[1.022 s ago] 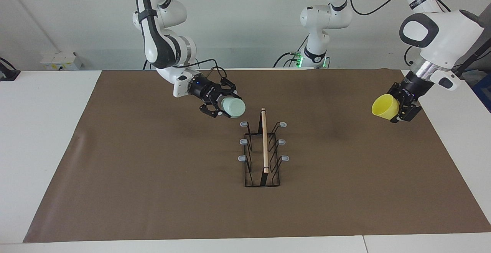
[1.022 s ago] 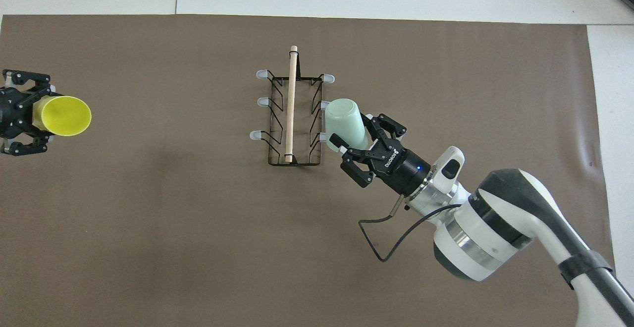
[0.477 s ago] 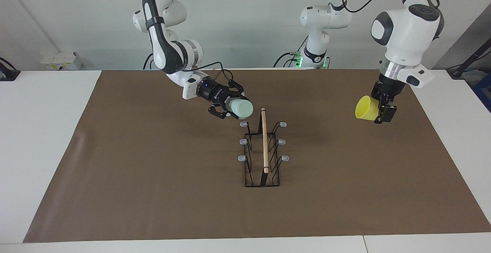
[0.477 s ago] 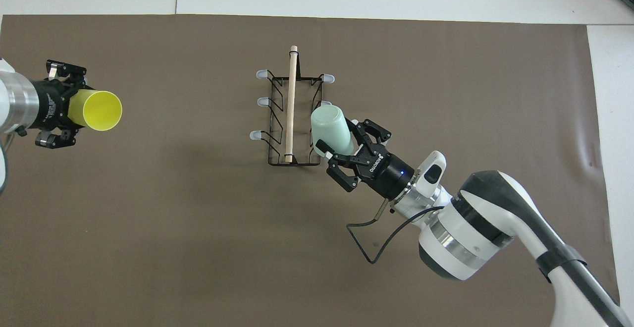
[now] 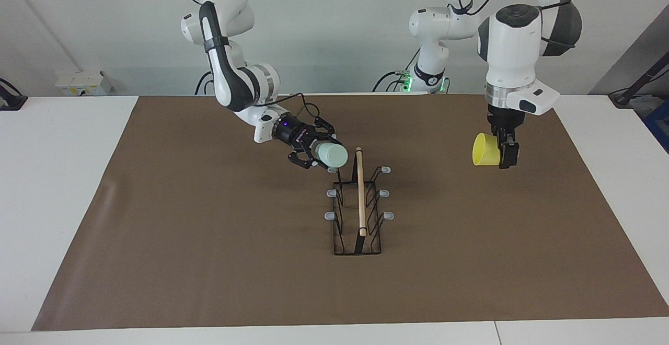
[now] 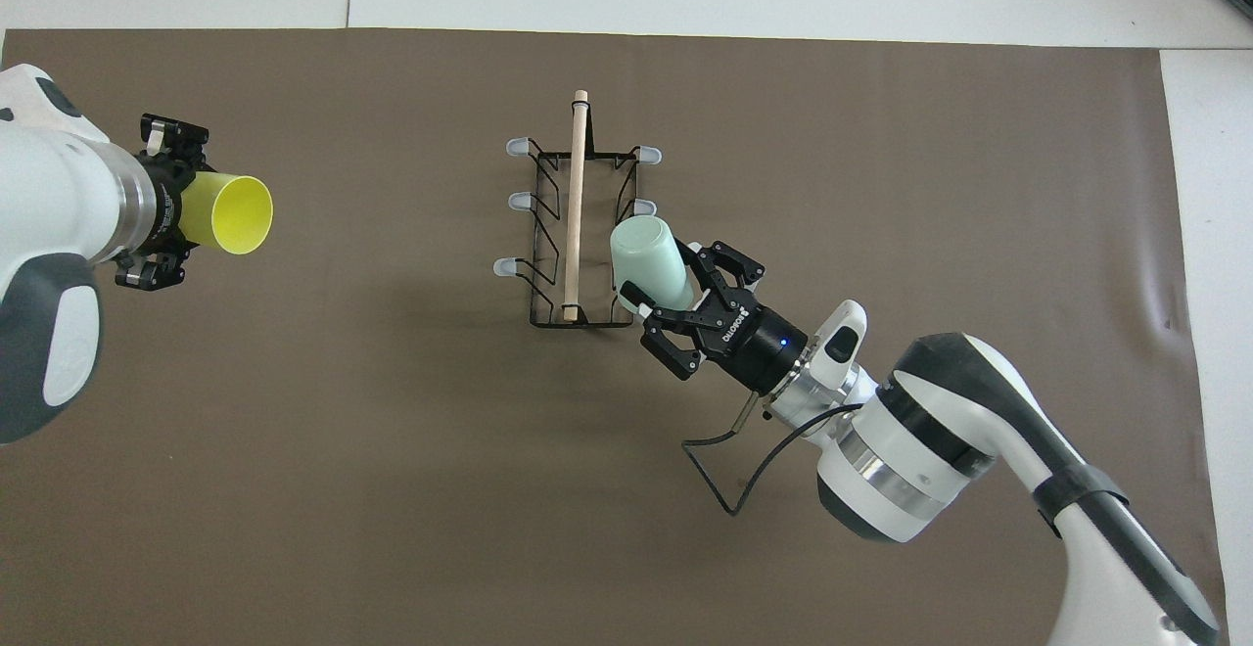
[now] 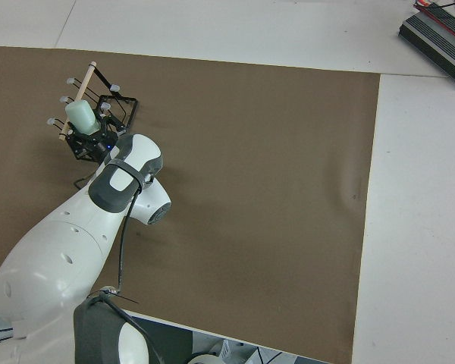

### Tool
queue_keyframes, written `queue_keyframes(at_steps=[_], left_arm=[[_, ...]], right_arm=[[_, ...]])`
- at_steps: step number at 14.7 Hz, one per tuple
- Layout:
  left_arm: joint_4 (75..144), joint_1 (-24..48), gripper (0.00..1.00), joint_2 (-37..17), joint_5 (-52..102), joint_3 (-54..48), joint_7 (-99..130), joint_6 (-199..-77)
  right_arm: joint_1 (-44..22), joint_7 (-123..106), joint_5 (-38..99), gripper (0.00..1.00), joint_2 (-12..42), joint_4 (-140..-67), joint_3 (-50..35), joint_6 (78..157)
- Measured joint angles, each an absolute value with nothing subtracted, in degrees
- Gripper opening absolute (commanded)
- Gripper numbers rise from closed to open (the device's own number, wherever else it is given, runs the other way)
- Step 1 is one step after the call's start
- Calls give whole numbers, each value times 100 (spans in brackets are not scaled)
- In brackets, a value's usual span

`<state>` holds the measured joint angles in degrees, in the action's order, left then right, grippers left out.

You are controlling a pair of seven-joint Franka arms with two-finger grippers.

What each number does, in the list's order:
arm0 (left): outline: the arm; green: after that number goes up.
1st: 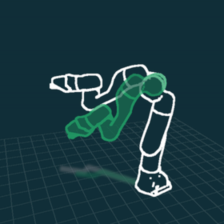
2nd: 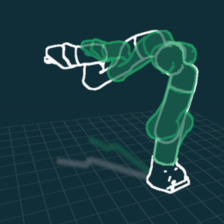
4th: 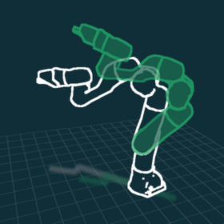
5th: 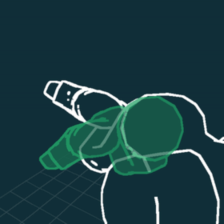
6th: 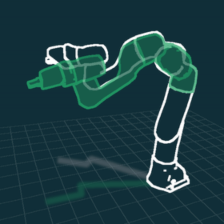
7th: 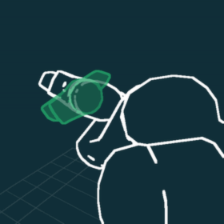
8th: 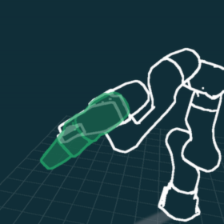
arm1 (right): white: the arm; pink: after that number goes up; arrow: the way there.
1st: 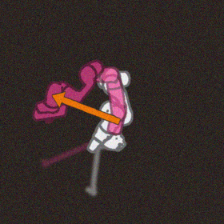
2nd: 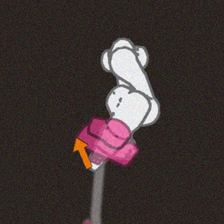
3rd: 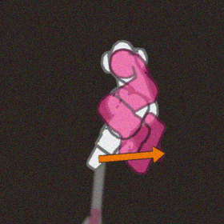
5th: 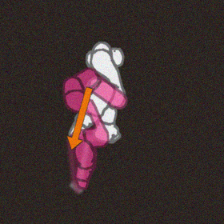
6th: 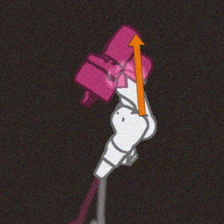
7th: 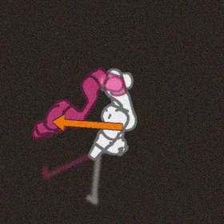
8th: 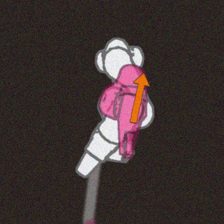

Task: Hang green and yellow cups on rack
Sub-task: 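Hang the green cup on a rack peg while the left gripper brings the yellow cup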

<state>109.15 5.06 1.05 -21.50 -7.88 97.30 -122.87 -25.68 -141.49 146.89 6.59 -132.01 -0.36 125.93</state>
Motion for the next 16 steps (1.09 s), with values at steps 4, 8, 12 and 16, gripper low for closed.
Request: queue_keyframes(at_steps=[4, 8, 12, 16], left_arm=[[10916, 503, 0, 118, -3023, -1259, 10490, -12155], [10919, 503, 0, 128, -3860, -1704, 11310, -11965], [10990, 505, 0, 119, -4729, -2027, 12005, -11851], [11208, 509, 0, 86, -5448, -2396, 12402, -11665]], right_arm=[[-2590, -14300, 14696, 0, 697, -13198, -28, 12505], [-2506, -14667, 14736, 0, 745, -13188, 12, 12312], [-2479, -14950, 14929, 0, 754, -13185, 28, 12180], [-2613, -15026, 14997, 0, 1004, -13184, 10, 11885]])
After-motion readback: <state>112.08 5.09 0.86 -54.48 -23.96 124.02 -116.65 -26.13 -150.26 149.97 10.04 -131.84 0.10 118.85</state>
